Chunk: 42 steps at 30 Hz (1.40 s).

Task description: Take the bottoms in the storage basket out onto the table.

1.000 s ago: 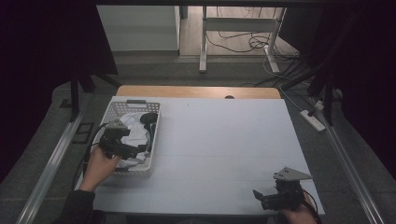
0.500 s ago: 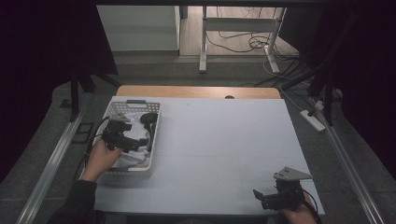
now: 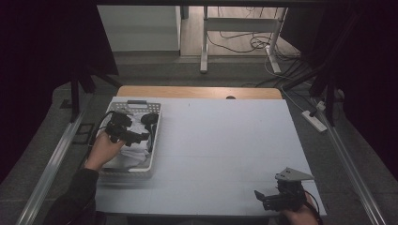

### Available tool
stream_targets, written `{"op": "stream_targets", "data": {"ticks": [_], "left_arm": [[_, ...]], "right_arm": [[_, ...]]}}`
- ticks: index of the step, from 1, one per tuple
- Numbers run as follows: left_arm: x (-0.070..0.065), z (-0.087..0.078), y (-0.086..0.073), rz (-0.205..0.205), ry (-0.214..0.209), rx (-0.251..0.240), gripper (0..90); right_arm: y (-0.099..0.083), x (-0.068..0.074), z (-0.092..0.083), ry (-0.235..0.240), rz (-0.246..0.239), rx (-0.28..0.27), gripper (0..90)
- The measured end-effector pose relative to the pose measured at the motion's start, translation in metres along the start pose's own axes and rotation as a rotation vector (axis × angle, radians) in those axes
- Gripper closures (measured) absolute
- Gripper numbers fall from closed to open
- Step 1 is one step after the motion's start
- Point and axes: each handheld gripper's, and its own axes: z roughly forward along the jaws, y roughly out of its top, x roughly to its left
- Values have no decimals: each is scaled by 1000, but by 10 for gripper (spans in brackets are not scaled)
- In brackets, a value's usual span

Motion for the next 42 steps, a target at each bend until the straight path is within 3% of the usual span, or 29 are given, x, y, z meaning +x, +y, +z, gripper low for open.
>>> {"op": "stream_targets", "data": {"ticks": [2,6,11,15,21,32,37,39,42], "left_arm": [[3,1,3,4,19,10,0],[11,1,7,2,-6,10,0],[21,10,13,33,24,40,0],[26,17,13,35,31,56,0],[37,34,16,13,36,117,0],[46,62,14,-21,49,214,0],[46,79,6,17,76,279,0],[45,80,6,37,91,283,0],[46,80,5,34,89,277,0]], "right_arm": [[0,0,0,1,0,1,0],[0,0,0,1,0,3,0],[0,0,0,3,0,3,0],[0,0,0,3,-1,5,0],[0,0,0,5,-1,4,0],[0,0,0,8,-4,3,0],[0,0,0,9,-5,4,0],[0,0,0,9,-4,3,0],[0,0,0,10,-6,3,0]]}}
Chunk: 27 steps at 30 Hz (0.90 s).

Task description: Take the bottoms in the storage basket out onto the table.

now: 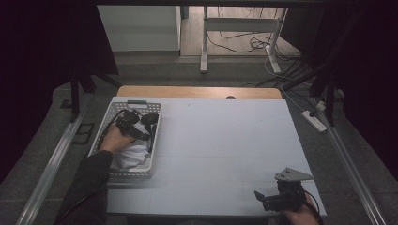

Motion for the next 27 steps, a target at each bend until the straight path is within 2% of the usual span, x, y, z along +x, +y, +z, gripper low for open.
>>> {"op": "stream_targets", "data": {"ticks": [2,5,6,8,9,10,11,12,13,14,15,16,17,18,21,24,27], "left_arm": [[0,0,-1,-6,-1,-6,0],[-2,0,-1,-38,10,-5,0],[-2,0,-1,-38,10,-5,12],[-1,-2,-1,-66,26,-13,47],[0,-4,-2,-76,32,-14,88],[0,-6,-2,-83,40,-16,199],[1,-8,-3,-89,47,-16,199],[2,-9,-4,-88,52,-13,251],[2,-10,-4,-95,56,-15,346],[2,-11,-4,-94,59,-13,346],[2,-12,-4,-88,63,-13,453],[1,-13,-5,-79,66,-13,453],[0,-14,-5,-71,67,-13,539],[-2,-14,-5,-55,75,-12,539],[-6,-15,-4,-25,88,3,654],[-7,-16,-3,-23,90,15,681],[-6,-16,-2,-47,78,15,691]], "right_arm": [[0,0,0,0,-2,1,0],[0,0,0,1,-3,1,0],[0,0,0,1,-3,1,0],[0,0,0,0,-5,2,0],[0,0,0,0,-5,2,0],[0,0,0,1,-3,0,0],[0,0,0,1,-3,0,0],[0,0,0,1,-3,0,0],[0,0,0,1,-4,-1,0],[0,0,0,1,-4,-1,0],[0,0,0,1,-5,2,0],[0,0,0,1,-5,2,0],[0,0,0,1,-5,2,0],[0,0,0,1,-5,2,0],[0,0,0,2,-3,1,0],[0,0,0,2,-2,0,0],[0,0,0,2,-3,-2,0]]}}
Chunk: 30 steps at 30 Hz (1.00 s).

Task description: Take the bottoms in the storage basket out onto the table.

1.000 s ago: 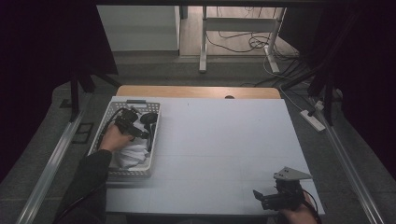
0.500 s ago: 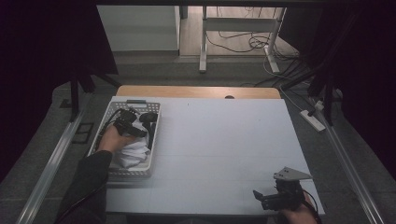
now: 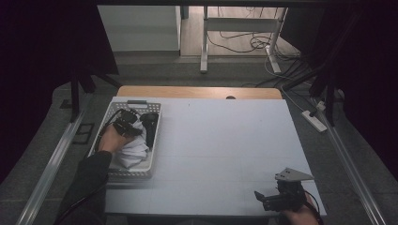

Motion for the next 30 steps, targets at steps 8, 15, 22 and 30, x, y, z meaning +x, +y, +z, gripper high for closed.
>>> {"op": "stream_targets", "data": {"ticks": [8,15,22,30], "left_arm": [[8,-3,2,-76,-50,3,695],[14,-11,2,-151,-70,-38,698],[17,-23,1,-154,-74,-100,699],[16,-36,-3,-164,-94,-120,703]], "right_arm": [[0,0,0,1,0,-2,0],[0,0,0,2,-4,4,0],[0,1,1,0,-11,7,0],[1,2,1,-3,-15,10,0]]}}
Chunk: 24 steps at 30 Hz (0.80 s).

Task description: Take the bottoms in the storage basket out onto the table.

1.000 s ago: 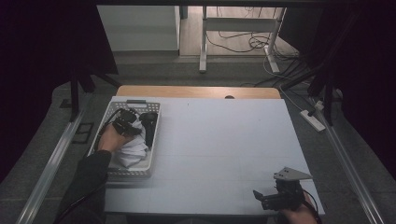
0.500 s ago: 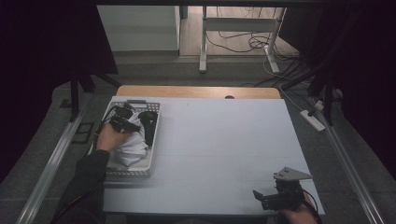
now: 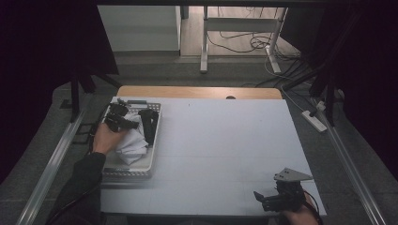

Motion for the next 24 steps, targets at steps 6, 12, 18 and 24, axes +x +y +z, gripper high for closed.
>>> {"op": "stream_targets", "data": {"ticks": [6,12,18,24], "left_arm": [[1,-20,-1,14,-47,-43,711],[1,-38,1,26,-73,-84,716],[-2,-57,4,57,-65,-121,716],[-5,-70,6,74,-58,-156,716]], "right_arm": [[0,0,0,0,0,0,0],[0,0,0,-1,-2,2,0],[0,0,0,-2,-3,3,0],[0,0,0,-2,-3,2,0]]}}
